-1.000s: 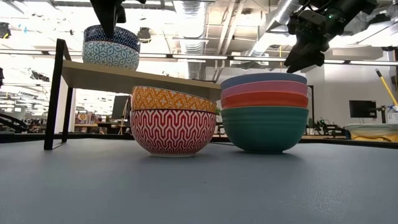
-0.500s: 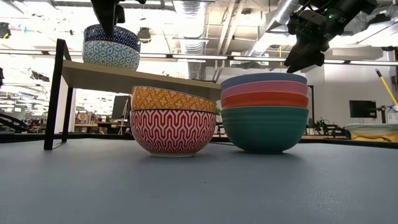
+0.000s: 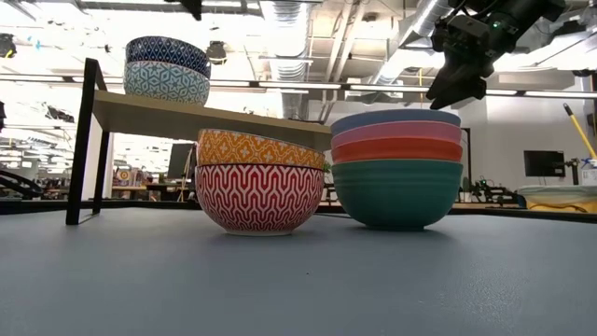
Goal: Place and stack bowls onto a shelf
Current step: Stack the small blue bowl on top the small yellow bowl on the shelf
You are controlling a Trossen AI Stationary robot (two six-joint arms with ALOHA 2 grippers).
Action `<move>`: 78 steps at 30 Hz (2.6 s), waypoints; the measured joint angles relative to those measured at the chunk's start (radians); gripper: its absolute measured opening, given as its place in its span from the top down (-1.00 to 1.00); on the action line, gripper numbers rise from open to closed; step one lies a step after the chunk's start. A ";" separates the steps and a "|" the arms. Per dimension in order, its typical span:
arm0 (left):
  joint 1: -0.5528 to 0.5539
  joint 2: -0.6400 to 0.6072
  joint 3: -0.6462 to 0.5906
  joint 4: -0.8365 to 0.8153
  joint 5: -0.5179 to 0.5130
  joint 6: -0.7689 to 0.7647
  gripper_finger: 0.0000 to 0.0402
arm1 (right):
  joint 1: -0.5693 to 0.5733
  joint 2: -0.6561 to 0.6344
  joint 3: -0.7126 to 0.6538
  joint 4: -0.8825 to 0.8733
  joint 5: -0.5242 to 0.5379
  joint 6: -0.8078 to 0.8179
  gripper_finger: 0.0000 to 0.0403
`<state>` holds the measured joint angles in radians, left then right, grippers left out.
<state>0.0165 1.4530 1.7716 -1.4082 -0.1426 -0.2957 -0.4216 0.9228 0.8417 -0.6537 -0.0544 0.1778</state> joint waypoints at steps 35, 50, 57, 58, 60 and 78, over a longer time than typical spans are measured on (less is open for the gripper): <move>-0.289 0.527 -0.013 0.398 0.139 0.258 0.25 | 0.001 0.000 0.000 -0.041 -0.001 -0.003 -0.14; -0.285 0.525 -0.088 0.415 0.185 0.295 0.25 | 0.001 0.000 0.000 -0.042 -0.001 -0.021 -0.14; -0.273 0.491 -0.146 0.458 0.206 0.294 0.25 | 0.000 0.000 0.000 -0.040 0.000 -0.021 -0.14; -0.273 0.490 -0.146 0.458 0.199 0.300 0.25 | 0.000 0.000 0.000 -0.040 0.000 -0.021 -0.14; -0.272 0.490 -0.147 0.454 0.198 0.315 0.25 | 0.000 0.000 0.000 -0.036 0.000 -0.021 -0.14; -0.245 0.490 -0.209 0.499 0.255 0.338 0.34 | 0.000 0.000 0.000 -0.033 0.002 -0.029 -0.14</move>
<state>-0.2282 1.9427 1.5623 -0.9089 0.1120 0.0427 -0.4213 0.9228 0.8417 -0.6868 -0.0528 0.1490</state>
